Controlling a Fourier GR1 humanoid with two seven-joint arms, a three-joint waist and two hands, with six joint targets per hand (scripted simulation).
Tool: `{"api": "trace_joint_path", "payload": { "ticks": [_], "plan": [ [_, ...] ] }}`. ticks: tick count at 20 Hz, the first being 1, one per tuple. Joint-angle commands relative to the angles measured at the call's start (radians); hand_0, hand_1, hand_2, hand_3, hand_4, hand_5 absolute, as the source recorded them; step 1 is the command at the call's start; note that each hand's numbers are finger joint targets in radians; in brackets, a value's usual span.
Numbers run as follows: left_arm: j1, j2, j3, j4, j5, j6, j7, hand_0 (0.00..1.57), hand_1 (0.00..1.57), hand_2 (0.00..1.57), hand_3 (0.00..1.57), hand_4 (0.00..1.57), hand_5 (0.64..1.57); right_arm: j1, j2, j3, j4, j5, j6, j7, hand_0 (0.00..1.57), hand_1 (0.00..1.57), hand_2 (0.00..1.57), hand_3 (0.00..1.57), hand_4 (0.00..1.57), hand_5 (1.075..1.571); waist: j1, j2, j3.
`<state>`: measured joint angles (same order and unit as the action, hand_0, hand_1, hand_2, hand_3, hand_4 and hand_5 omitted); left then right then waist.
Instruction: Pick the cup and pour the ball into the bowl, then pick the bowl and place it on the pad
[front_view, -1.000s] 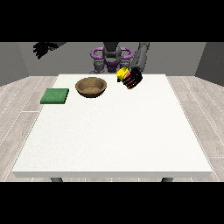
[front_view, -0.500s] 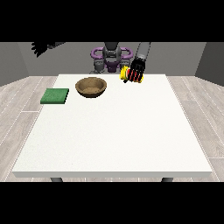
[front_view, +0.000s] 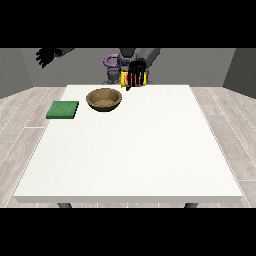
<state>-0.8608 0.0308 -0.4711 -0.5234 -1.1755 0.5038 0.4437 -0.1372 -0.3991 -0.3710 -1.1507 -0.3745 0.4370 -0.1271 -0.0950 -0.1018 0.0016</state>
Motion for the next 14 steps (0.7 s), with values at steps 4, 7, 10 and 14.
{"api": "trace_joint_path", "payload": {
  "ticks": [4, 7, 10, 14],
  "plan": [
    [-0.017, -0.030, -0.165, -0.071, -0.114, -0.193, 0.226, 0.45, 0.45, 1.56, 1.21, 0.76, 1.569, -0.043, 0.020, 0.052, 0.004, 0.027, 0.010, 0.021, 0.00, 0.00, 0.00, 0.00, 0.66, 1.561, -0.062, -0.031, -0.0013],
    [-0.015, -0.030, -0.224, -0.132, -0.127, -0.286, 0.201, 0.21, 0.21, 1.19, 1.37, 0.68, 1.567, -0.049, 0.033, 0.041, 0.039, 0.036, 0.002, -0.026, 0.00, 0.00, 0.00, 0.00, 0.66, 1.561, -0.048, 0.001, -0.0011],
    [-0.114, -0.031, -0.274, -0.189, -0.108, -0.448, 0.260, 0.00, 0.00, 1.13, 1.45, 0.85, 1.571, -0.120, 0.094, 0.099, 0.038, 0.069, -0.027, -0.035, 0.00, 0.00, 0.00, 0.00, 0.68, 1.562, -0.106, 0.041, -0.0008],
    [-0.012, -0.031, -0.224, -0.292, -0.115, -0.438, 0.193, 0.00, 0.00, 1.18, 1.47, 0.91, 1.571, -0.029, 0.038, 0.053, 0.051, 0.061, -0.009, -0.025, 0.00, 0.00, 0.00, 0.00, 0.71, 1.565, -0.022, -0.010, -0.0016]
  ]
}}
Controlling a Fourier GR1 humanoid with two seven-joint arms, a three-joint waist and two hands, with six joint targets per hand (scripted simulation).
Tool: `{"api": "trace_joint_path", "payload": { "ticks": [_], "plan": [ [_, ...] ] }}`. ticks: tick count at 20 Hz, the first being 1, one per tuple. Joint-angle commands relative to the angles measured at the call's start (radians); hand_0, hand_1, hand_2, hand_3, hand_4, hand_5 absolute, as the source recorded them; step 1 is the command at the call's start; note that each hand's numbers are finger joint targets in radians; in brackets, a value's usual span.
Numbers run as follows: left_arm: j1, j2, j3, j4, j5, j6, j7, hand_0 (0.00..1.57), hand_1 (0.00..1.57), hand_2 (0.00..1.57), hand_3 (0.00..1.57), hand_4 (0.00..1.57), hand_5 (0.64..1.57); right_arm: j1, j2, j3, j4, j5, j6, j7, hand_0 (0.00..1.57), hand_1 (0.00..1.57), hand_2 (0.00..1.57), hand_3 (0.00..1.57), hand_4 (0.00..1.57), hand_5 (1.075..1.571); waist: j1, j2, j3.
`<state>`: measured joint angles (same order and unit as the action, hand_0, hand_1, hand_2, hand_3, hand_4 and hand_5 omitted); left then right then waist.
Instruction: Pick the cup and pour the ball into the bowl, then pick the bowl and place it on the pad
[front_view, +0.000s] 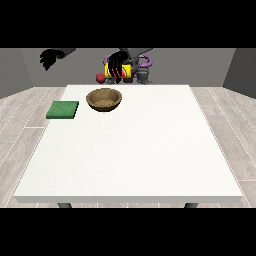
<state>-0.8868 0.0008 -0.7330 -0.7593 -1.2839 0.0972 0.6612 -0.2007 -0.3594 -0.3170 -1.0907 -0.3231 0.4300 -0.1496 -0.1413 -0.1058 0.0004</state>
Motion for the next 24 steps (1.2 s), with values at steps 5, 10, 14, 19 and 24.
{"api": "trace_joint_path", "payload": {
  "ticks": [5, 10, 14, 19, 24],
  "plan": [
    [0.205, 0.047, 0.132, -0.138, 0.121, 0.221, -0.082, 0.00, 0.00, 1.57, 1.19, 1.14, 1.557, 0.062, -0.033, -0.041, -0.012, -0.032, 0.008, 0.032, 0.00, 0.00, 0.00, 0.00, 0.71, 1.565, 0.076, -0.031, -0.0020],
    [0.245, 0.051, 0.346, -0.284, 0.394, 0.437, -0.266, 1.10, 1.10, 1.30, 0.99, 1.27, 1.570, 0.039, 0.036, -0.012, -0.020, -0.016, -0.045, 0.026, 0.00, 0.00, 0.00, 0.00, 0.72, 1.570, 0.131, 0.114, -0.0082],
    [0.214, 0.001, 0.504, -0.493, 0.749, 0.470, -0.313, 0.00, 0.00, 0.00, 0.00, 0.70, 1.556, 0.021, 0.059, 0.004, -0.014, -0.011, -0.055, 0.032, 0.00, 0.00, 0.00, 0.00, 0.70, 1.569, 0.130, 0.158, -0.0204],
    [0.236, 0.010, 0.661, -0.647, 1.104, 0.257, -0.426, 0.00, 0.00, 0.00, 0.00, 0.00, 1.454, 0.013, 0.093, -0.025, -0.018, -0.010, -0.143, 0.019, 0.00, 0.00, 0.00, 0.00, 0.62, 1.571, 0.253, 0.179, -0.0144],
    [0.240, 0.198, 0.871, -0.676, 1.399, -0.043, -0.500, 0.00, 0.00, 0.00, 0.00, 0.24, 1.490, 0.051, 0.160, -0.017, -0.049, 0.028, -0.236, -0.028, 0.00, 0.00, 0.00, 0.00, 0.00, 1.570, 0.328, 0.223, -0.0063]
  ]
}}
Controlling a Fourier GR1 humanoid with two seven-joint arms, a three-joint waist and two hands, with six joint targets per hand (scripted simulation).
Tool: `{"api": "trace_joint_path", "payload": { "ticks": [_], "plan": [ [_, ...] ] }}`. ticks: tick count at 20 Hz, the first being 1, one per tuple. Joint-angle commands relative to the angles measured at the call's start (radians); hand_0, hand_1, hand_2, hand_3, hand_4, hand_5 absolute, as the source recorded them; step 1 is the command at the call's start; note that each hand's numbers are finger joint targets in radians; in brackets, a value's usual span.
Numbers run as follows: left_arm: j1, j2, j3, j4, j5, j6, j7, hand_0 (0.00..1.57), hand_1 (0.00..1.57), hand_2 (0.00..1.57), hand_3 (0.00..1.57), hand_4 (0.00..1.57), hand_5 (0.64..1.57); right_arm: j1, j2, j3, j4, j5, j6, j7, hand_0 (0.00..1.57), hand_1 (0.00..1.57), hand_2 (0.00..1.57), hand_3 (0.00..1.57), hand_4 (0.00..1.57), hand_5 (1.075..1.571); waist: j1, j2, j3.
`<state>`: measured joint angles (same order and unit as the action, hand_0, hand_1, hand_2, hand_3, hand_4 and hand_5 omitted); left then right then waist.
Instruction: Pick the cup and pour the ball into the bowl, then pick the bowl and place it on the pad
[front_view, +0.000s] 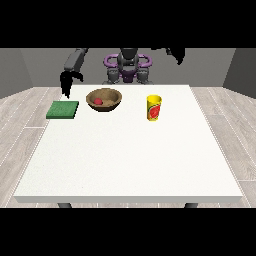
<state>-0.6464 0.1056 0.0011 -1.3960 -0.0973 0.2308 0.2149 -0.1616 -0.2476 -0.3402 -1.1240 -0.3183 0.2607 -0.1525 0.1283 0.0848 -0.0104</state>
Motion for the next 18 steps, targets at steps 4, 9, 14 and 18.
{"api": "trace_joint_path", "payload": {
  "ticks": [4, 9, 14, 18],
  "plan": [
    [-0.038, 0.271, 0.290, 0.042, 0.379, -0.391, -0.061, 0.00, 0.00, 0.00, 0.00, 0.35, 1.500, -0.010, 0.100, 0.020, -0.043, 0.027, -0.106, -0.054, 0.00, 0.00, 0.00, 0.00, 0.00, 1.570, 0.065, 0.086, 0.0079],
    [-0.016, 0.375, 0.378, 0.084, 0.459, -0.496, -0.078, 0.00, 0.00, 0.00, 0.00, 0.32, 1.512, -0.061, 0.115, 0.000, 0.089, 0.026, -0.108, -0.145, 0.00, 0.00, 0.00, 0.00, 0.00, 1.568, 0.062, 0.126, 0.0108],
    [-0.054, 0.510, 0.484, 0.199, 0.521, -0.559, -0.082, 0.00, 0.00, 0.00, 0.00, 0.27, 1.509, -0.154, 0.083, 0.019, 0.164, 0.042, -0.096, -0.141, 0.00, 0.00, 0.00, 0.00, 0.00, 1.569, -0.004, 0.164, 0.0107],
    [0.036, 0.514, 0.488, 0.232, 0.538, -0.598, -0.084, 0.00, 0.00, 0.00, 0.00, 0.24, 1.502, -0.110, 0.175, 0.100, 0.225, 0.120, -0.154, -0.194, 0.00, 0.00, 0.00, 0.00, 0.00, 1.569, -0.032, 0.077, 0.0104]
  ]
}}
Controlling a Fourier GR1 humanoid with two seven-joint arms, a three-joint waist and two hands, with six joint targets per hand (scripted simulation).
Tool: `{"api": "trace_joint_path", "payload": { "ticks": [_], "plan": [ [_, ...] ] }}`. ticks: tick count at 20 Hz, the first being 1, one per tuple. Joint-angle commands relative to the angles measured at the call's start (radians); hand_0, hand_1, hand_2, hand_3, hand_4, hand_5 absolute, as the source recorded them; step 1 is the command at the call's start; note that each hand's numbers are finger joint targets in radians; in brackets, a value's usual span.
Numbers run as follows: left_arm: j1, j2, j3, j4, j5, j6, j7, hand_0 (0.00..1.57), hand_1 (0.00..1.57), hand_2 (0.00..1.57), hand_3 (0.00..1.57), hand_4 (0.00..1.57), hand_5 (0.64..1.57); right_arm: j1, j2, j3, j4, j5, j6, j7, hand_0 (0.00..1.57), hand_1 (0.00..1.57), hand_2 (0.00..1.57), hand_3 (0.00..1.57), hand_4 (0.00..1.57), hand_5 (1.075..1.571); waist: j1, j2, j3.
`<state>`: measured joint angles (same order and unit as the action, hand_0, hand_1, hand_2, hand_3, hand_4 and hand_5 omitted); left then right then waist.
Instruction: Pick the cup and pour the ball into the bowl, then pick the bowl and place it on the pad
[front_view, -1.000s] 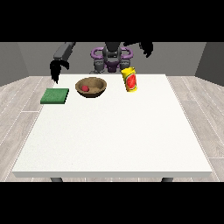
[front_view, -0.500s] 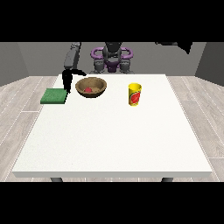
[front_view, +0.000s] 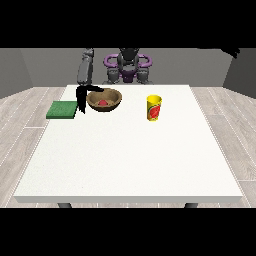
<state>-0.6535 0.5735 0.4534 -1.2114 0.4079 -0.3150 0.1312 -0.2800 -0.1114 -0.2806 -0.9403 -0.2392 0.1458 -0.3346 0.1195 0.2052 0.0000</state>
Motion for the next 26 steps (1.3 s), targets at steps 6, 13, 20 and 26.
{"api": "trace_joint_path", "payload": {
  "ticks": [6, 13, 20, 26],
  "plan": [
    [0.056, 0.080, 0.050, 0.031, 0.055, -0.056, 0.009, 0.00, 0.00, 0.00, 0.00, 0.22, 1.494, -0.051, 0.000, 0.009, 0.172, 0.008, 0.030, -0.060, 0.00, 0.00, 0.00, 0.00, 0.00, 1.569, -0.016, -0.027, 0.0005],
    [0.013, 0.093, 0.067, 0.020, 0.083, -0.071, -0.018, 0.00, 0.00, 0.00, 0.00, 0.30, 1.525, -0.006, 0.029, 0.001, 0.205, 0.062, -0.149, -0.030, 1.57, 1.57, 1.57, 1.57, 1.01, 1.430, 0.030, 0.053, 0.0000],
    [-0.019, 0.165, 0.099, 0.092, 0.114, -0.094, 0.023, 0.00, 0.00, 0.00, 0.00, 0.64, 1.570, -0.024, 0.008, 0.010, 0.120, 0.077, -0.233, 0.070, 1.57, 1.57, 1.57, 1.57, 1.07, 1.491, 0.020, 0.025, -0.0016],
    [0.031, 0.191, 0.111, 0.173, 0.079, -0.103, -0.012, 0.00, 0.00, 0.00, 0.00, 0.73, 1.569, -0.057, -0.074, 0.057, 0.022, 0.095, -0.242, 0.282, 1.57, 1.57, 1.57, 1.57, 1.05, 1.533, -0.047, -0.044, -0.0012]
  ]
}}
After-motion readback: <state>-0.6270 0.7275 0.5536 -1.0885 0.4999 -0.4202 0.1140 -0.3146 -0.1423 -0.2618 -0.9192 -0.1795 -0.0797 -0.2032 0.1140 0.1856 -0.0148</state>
